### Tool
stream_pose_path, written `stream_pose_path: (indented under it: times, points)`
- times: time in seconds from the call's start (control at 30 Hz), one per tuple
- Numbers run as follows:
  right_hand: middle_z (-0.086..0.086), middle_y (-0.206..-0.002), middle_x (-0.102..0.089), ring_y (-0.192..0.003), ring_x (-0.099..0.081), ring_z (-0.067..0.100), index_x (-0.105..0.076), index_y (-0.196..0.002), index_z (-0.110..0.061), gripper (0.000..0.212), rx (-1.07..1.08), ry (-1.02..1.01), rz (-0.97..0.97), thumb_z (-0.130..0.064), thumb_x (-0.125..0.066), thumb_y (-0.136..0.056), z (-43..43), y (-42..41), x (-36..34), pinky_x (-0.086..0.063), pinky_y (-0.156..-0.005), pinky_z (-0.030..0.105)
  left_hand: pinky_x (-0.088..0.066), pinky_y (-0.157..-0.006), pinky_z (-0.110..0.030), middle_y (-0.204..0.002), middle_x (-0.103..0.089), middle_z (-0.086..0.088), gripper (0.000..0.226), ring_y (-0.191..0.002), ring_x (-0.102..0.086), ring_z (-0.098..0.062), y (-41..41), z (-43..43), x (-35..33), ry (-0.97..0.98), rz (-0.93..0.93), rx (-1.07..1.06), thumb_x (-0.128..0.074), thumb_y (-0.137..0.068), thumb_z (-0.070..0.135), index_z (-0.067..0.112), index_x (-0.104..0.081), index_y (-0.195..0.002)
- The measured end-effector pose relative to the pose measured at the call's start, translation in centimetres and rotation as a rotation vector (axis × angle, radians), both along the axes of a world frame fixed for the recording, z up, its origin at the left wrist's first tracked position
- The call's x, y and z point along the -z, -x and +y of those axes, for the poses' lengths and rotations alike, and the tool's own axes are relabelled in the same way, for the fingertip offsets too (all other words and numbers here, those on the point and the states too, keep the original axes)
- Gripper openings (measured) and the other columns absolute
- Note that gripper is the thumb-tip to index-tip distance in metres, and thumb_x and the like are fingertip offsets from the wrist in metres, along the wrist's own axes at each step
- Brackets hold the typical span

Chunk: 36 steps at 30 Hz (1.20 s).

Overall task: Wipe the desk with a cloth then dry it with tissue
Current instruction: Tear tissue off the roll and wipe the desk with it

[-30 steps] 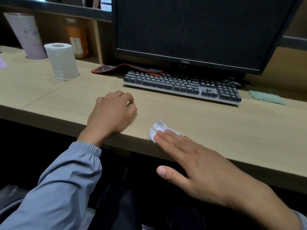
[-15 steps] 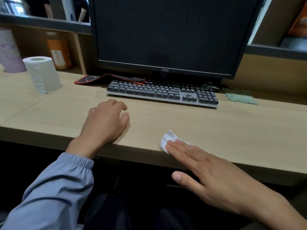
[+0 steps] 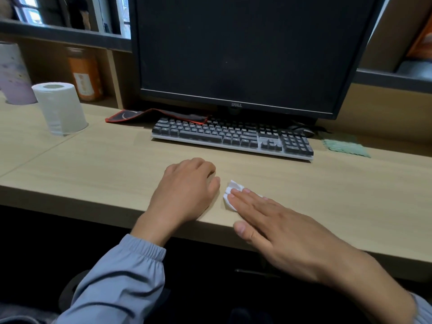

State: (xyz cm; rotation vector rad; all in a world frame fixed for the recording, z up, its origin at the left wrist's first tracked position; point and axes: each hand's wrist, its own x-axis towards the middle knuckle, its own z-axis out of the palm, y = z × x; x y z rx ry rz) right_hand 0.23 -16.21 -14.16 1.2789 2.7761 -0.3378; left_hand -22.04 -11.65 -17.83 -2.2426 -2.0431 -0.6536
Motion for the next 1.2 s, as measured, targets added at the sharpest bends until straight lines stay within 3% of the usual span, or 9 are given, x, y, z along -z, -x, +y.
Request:
stream_pose_path:
  times: [0.43,0.9,1.2]
  points:
    - [-0.018,-0.169,0.015,-0.152,0.015,-0.002,0.004,-0.164,-0.034,0.069,0.058,0.068,-0.007,-0.066,-0.005,-0.104,13.3,3.2,-0.2,0.005,-0.123,0.028,-0.033,-0.113,-0.039,-0.141,-0.057,0.011,0.042,-0.129,-0.050,-0.013,0.1,-0.1,-0.1,0.010,-0.004,-0.005,-0.036,-0.107,0.046,0.029,-0.056,-0.140]
    - [-0.023,-0.168,0.012,-0.149,0.015,-0.007,0.005,-0.163,-0.038,0.065,0.054,0.068,-0.008,-0.064,-0.007,-0.104,14.1,1.9,-0.1,0.008,-0.117,0.023,-0.035,-0.115,-0.041,-0.144,-0.057,0.012,0.043,-0.131,-0.051,-0.013,0.2,-0.2,-0.3,0.022,-0.017,-0.004,-0.037,-0.106,0.048,0.031,-0.057,-0.140]
    - [-0.036,-0.153,0.013,-0.140,0.016,-0.013,0.007,-0.161,-0.045,0.064,0.141,0.089,-0.010,-0.067,-0.006,-0.102,13.7,-1.6,-0.4,0.005,-0.114,0.023,-0.033,-0.115,-0.041,-0.144,-0.056,0.010,0.043,-0.131,-0.050,-0.014,0.2,-0.3,-0.2,0.022,-0.018,0.010,-0.035,-0.107,0.046,0.030,-0.056,-0.141]
